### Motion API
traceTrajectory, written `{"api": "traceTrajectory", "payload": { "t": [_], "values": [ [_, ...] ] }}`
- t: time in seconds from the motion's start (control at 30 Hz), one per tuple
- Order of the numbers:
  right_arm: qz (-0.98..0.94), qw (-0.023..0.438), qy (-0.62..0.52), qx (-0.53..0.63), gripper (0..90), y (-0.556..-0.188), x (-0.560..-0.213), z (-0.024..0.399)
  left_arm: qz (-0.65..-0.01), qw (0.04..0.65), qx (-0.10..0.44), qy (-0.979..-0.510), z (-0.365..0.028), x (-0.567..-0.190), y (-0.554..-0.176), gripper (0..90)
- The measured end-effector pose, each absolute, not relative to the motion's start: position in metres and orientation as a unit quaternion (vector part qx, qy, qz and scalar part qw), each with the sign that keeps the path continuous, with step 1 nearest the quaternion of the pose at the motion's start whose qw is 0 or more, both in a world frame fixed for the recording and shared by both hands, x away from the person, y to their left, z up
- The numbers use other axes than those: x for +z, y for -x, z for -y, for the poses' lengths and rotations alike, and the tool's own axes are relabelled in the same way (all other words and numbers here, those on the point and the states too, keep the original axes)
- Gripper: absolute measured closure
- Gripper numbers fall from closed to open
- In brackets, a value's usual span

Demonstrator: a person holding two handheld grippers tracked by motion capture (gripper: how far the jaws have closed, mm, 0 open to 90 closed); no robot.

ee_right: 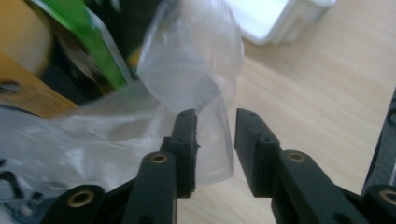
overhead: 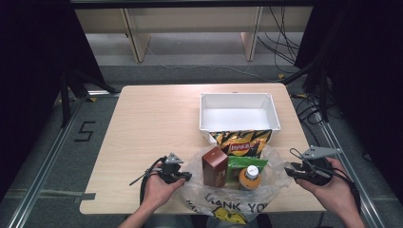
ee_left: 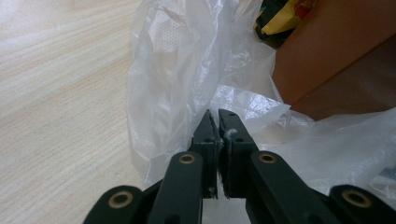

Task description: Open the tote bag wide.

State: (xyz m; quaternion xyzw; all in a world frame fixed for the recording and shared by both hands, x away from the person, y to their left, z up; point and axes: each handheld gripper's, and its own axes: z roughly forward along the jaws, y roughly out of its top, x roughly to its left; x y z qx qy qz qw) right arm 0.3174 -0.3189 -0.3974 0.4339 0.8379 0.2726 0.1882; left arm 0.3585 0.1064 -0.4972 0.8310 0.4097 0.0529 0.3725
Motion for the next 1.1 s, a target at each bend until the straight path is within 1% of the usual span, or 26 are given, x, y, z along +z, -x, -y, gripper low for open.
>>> {"api": "traceTrajectory", "payload": {
  "t": [0.07,0.1,0.13,0.23,0.27,0.33,0.4,0.53,0.57,0.63,0.67,0.73,0.87,1.03,1.1],
  "values": [
    [-0.839,0.199,-0.419,0.284,62.9,-0.315,-0.389,0.317,-0.405,0.374,0.051,-0.833,-0.107,-0.497,-0.359,85.4],
    [-0.839,0.199,-0.419,0.284,62.9,-0.315,-0.389,0.317,-0.405,0.374,0.051,-0.833,-0.107,-0.497,-0.359,85.3],
    [-0.836,0.206,-0.414,0.294,58.8,-0.313,-0.38,0.315,-0.405,0.373,0.052,-0.833,-0.107,-0.497,-0.359,85.1],
    [-0.831,0.207,-0.413,0.309,56.6,-0.309,-0.373,0.312,-0.402,0.373,0.053,-0.834,-0.107,-0.496,-0.359,84.9],
    [-0.82,0.206,-0.419,0.332,53.7,-0.306,-0.365,0.308,-0.401,0.373,0.054,-0.835,-0.107,-0.496,-0.359,84.8],
    [-0.819,0.221,-0.402,0.345,51.5,-0.308,-0.358,0.309,-0.403,0.374,0.056,-0.833,-0.107,-0.496,-0.358,84.6],
    [-0.811,0.223,-0.41,0.352,49.7,-0.308,-0.352,0.308,-0.4,0.373,0.055,-0.835,-0.107,-0.495,-0.358,84.1],
    [-0.807,0.237,-0.403,0.361,48.5,-0.316,-0.347,0.31,-0.397,0.372,0.062,-0.836,-0.107,-0.492,-0.357,83.6],
    [-0.802,0.228,-0.415,0.364,48.2,-0.317,-0.345,0.308,-0.395,0.376,0.059,-0.836,-0.107,-0.492,-0.357,83.6],
    [-0.802,0.234,-0.398,0.38,46.3,-0.328,-0.339,0.308,-0.399,0.377,0.059,-0.834,-0.107,-0.492,-0.357,84.2],
    [-0.798,0.227,-0.405,0.384,45.6,-0.329,-0.335,0.306,-0.399,0.377,0.059,-0.834,-0.107,-0.492,-0.357,84.3],
    [-0.797,0.237,-0.393,0.393,44.2,-0.336,-0.329,0.305,-0.391,0.373,0.063,-0.839,-0.107,-0.492,-0.358,84.3],
    [-0.796,0.238,-0.388,0.4,42.8,-0.346,-0.322,0.3,-0.393,0.372,0.061,-0.839,-0.107,-0.492,-0.357,84.1],
    [-0.797,0.225,-0.38,0.412,42.4,-0.355,-0.321,0.293,-0.395,0.37,0.069,-0.838,-0.108,-0.492,-0.357,84.2],
    [-0.802,0.215,-0.369,0.418,40.5,-0.359,-0.322,0.289,-0.397,0.371,0.065,-0.837,-0.108,-0.491,-0.356,83.9]
  ]
}}
